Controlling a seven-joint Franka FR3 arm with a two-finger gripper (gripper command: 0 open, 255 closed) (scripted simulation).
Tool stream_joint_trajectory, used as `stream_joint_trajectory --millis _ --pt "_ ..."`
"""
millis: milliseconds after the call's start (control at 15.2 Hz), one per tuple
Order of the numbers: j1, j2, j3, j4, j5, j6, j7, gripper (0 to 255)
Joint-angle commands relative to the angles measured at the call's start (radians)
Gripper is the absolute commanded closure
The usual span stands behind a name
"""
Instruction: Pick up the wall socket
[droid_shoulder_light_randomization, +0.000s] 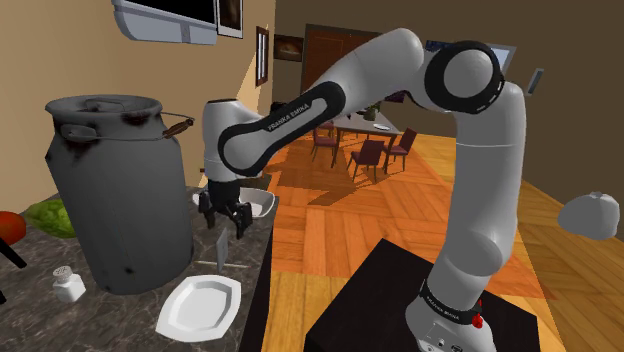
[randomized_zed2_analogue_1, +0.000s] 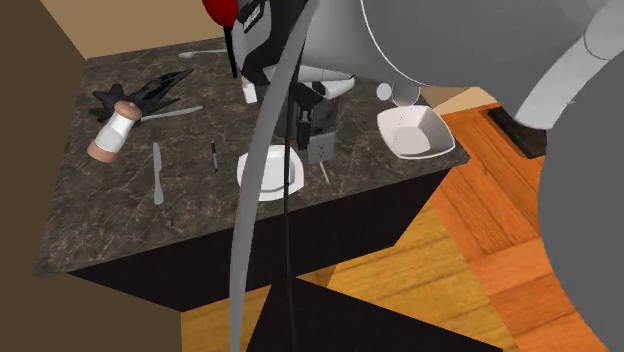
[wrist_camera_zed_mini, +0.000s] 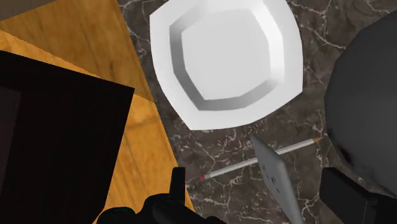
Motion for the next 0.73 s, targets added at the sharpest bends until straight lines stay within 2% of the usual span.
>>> stream_joint_trajectory --millis 0,198,660 --pt "0.033 0.082 -0.029 0.07 -0.032 -0.002 0.101 0" --pt "0.075 0.187 -0.072 0.166 -0.058 -0.005 0.201 0" --pt "0.09 0.245 -0.093 0.15 -0.087 0.064 0.212 0"
